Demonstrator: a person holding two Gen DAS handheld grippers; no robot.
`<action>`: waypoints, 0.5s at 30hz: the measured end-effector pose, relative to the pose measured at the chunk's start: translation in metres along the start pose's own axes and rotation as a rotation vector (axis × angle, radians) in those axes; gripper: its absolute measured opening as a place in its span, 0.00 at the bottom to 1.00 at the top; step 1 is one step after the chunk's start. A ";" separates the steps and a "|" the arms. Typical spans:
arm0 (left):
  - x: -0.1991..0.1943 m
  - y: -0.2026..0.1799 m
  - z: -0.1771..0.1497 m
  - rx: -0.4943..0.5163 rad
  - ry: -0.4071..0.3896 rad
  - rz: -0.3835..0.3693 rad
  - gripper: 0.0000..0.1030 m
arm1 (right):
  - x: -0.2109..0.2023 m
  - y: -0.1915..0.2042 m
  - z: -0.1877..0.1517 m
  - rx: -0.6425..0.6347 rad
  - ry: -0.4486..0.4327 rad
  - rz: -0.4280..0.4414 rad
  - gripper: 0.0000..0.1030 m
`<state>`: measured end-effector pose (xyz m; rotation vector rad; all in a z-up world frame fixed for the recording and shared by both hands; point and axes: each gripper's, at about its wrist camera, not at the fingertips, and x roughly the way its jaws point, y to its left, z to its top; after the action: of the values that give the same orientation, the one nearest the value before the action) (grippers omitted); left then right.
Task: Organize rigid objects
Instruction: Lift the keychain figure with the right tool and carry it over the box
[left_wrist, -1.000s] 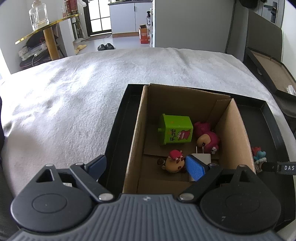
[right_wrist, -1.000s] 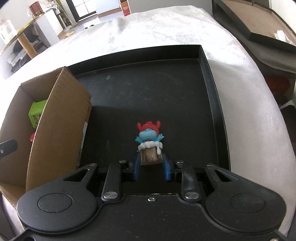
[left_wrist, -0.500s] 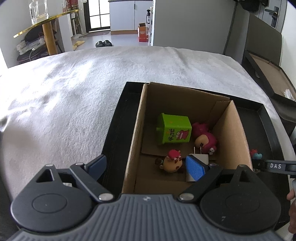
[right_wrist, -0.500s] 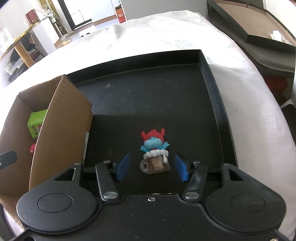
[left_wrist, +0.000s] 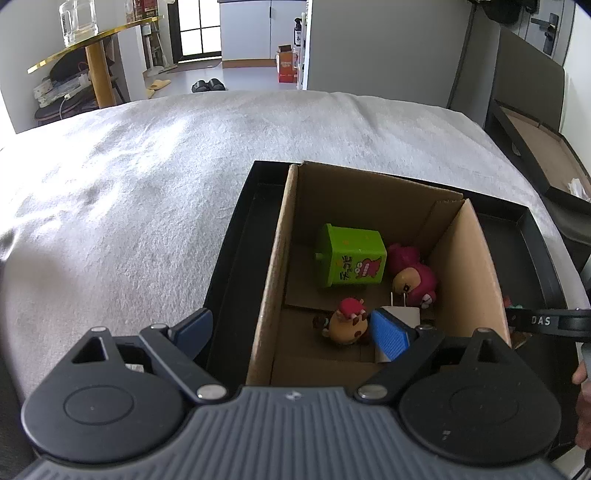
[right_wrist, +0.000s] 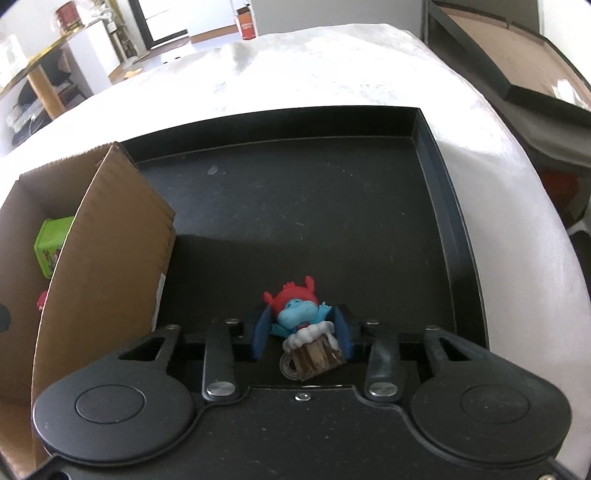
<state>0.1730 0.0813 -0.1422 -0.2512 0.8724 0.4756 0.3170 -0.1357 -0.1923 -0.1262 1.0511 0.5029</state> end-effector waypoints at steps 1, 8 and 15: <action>0.000 0.000 0.000 0.000 0.000 0.000 0.89 | -0.001 0.000 0.000 -0.002 0.004 0.005 0.36; -0.003 -0.001 -0.002 0.002 -0.010 -0.005 0.89 | -0.019 -0.001 0.002 -0.012 -0.030 0.005 0.35; -0.005 0.000 -0.004 0.005 -0.012 -0.003 0.89 | -0.041 0.006 0.007 -0.012 -0.063 0.014 0.35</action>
<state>0.1677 0.0783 -0.1408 -0.2451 0.8616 0.4718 0.3041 -0.1415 -0.1528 -0.1130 0.9879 0.5222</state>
